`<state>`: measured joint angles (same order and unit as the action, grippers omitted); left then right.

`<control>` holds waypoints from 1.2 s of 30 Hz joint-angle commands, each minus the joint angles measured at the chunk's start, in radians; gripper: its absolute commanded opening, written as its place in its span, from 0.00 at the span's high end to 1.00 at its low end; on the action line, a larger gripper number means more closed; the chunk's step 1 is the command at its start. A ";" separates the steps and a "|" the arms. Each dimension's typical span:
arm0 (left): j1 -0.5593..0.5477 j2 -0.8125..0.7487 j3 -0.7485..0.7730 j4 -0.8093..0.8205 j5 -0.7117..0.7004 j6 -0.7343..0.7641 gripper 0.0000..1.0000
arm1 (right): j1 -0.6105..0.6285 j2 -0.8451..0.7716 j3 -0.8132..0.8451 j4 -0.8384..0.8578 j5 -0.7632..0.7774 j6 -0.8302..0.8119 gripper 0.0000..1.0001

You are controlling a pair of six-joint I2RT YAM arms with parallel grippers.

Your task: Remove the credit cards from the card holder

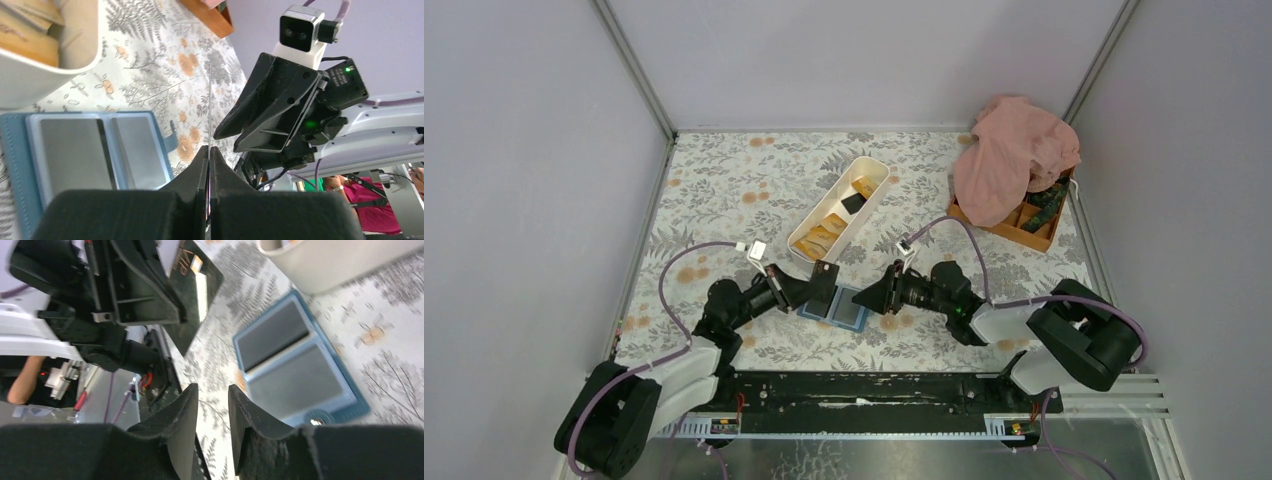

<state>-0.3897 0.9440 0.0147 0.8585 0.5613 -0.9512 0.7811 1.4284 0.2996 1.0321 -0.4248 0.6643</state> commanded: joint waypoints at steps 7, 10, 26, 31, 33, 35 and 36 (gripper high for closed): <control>0.006 0.068 -0.055 0.403 0.051 -0.110 1.00 | -0.007 0.206 0.060 0.523 -0.153 0.163 0.63; 0.002 0.050 -0.068 0.387 0.030 -0.104 1.00 | -0.006 0.219 0.085 0.523 -0.134 0.170 0.59; -0.046 0.056 -0.086 0.369 -0.027 -0.070 1.00 | -0.006 0.226 0.191 0.459 -0.136 0.160 0.57; -0.056 0.072 -0.087 0.387 -0.040 -0.077 1.00 | -0.003 0.223 0.219 0.428 -0.143 0.155 0.88; -0.057 0.067 -0.091 0.383 -0.052 -0.079 0.98 | -0.002 0.217 0.222 0.415 -0.141 0.153 0.97; -0.056 0.052 -0.087 0.357 -0.062 -0.072 0.85 | -0.004 0.203 0.222 0.387 -0.139 0.142 1.00; -0.057 0.043 -0.086 0.342 -0.064 -0.065 0.78 | -0.003 0.192 0.225 0.354 -0.138 0.128 1.00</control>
<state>-0.4377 1.0092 0.0074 1.1702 0.5198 -1.0386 0.7776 1.6558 0.4854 1.4193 -0.5449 0.8280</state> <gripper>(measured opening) 0.131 0.019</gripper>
